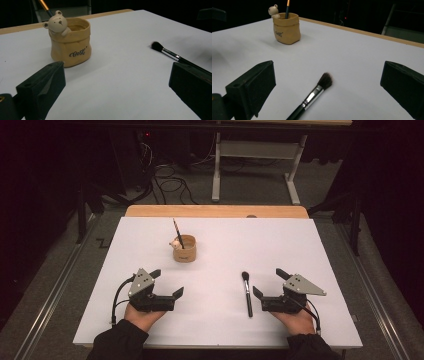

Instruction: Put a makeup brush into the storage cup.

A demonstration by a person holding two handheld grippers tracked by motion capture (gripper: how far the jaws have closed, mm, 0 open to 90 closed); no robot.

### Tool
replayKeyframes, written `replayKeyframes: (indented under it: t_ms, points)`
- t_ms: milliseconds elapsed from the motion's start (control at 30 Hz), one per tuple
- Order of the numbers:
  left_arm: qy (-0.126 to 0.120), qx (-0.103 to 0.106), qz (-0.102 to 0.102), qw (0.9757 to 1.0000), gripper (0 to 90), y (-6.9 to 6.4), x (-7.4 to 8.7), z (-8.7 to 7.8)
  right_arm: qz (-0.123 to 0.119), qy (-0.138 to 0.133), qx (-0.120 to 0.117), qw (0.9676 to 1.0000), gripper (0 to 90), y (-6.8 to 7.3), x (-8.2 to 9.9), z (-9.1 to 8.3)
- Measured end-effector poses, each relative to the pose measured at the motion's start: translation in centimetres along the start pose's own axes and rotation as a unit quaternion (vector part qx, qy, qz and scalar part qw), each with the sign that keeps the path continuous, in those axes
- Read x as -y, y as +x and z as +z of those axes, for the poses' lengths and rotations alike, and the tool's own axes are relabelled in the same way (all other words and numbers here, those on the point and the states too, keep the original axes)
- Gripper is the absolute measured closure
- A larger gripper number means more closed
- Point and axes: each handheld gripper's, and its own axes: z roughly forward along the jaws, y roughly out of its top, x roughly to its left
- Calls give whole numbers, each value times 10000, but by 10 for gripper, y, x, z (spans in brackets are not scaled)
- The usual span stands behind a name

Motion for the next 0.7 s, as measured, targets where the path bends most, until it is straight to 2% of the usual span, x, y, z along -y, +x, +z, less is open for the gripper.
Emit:
replayKeyframes:
  t_ms: [133, 233, 367, 700]
  points:
    - [-14, -11, 29, 10000, 22, 0, -1, -1, -7, 99, 134, 9999, 3, -4, 1, 0]
    - [-19, -19, 21, 10000, 22, 0, -1, -1, 89, 255, 311, 9992, 15, -8, 2, 0]
    - [-43, -11, 10, 10000, 26, 0, -1, -1, 61, 484, 461, 9977, 17, -12, 3, 1]
    - [-22, 10, 16, 10000, 29, 1, -1, 0, 167, 835, 544, 9949, 17, -16, 8, 5]
